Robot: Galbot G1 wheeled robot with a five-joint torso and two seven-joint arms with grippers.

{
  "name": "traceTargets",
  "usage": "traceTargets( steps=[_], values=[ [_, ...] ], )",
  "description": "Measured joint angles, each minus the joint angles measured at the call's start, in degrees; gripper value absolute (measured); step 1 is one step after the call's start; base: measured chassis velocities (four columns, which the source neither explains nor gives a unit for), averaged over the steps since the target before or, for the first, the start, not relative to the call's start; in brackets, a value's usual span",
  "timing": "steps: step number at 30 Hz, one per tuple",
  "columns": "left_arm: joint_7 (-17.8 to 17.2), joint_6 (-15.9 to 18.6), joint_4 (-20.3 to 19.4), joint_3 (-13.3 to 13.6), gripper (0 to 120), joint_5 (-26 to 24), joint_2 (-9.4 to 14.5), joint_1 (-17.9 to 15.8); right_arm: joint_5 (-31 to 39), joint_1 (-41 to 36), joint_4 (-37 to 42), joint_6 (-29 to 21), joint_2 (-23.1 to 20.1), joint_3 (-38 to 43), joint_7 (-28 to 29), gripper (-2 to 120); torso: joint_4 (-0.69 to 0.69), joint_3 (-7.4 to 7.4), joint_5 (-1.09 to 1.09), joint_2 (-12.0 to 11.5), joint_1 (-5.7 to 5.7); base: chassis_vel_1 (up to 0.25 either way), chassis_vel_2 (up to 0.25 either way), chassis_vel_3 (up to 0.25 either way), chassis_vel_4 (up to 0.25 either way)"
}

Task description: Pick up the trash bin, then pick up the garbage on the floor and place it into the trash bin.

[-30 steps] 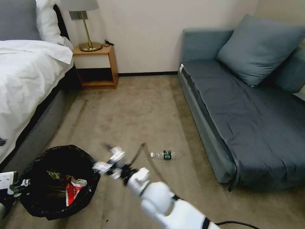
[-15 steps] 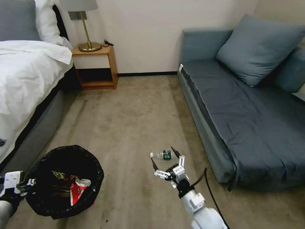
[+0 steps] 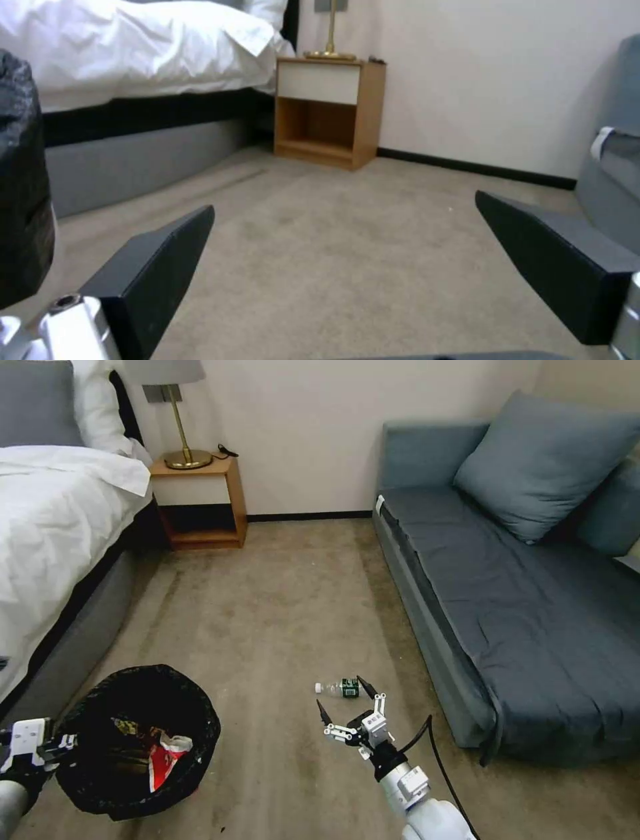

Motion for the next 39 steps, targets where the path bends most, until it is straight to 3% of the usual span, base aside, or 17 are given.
traceTargets(
  steps=[28, 33, 37, 39],
  values=[
    [0.3, -0.2, 2.2, 0.0, 3, -0.2, 0.7, -1.1, -0.6, 4.9, -6.6, -8.2, -2.0, -4.6, 1.0, 100, 0.01, 0.00, 0.00, 0.0, 0.00, -0.102, 0.094, 0.098, -0.099],
    [0.3, -0.2, 2.2, 0.0, 3, -0.2, 0.3, -1.2, -0.2, 5.6, -8.8, -13.5, -4.1, -5.2, 0.1, 100, 0.00, 0.00, 0.00, 0.0, 0.00, -0.110, 0.109, 0.111, -0.110],
    [0.3, -0.3, 2.2, 0.0, 3, -0.1, 0.2, -1.1, -1.8, 8.9, -11.1, -22.6, -8.0, -6.0, -6.5, 100, -0.01, 0.00, 0.01, 0.0, 0.00, -0.092, 0.086, 0.086, -0.078],
    [0.3, -0.3, 2.0, 0.0, 3, -0.1, 0.2, -1.2, -2.2, 10.1, -11.8, -24.0, -9.0, -6.4, -8.4, 100, 0.00, 0.00, 0.00, 0.0, 0.00, -0.069, 0.043, 0.063, -0.055]
  ],
)
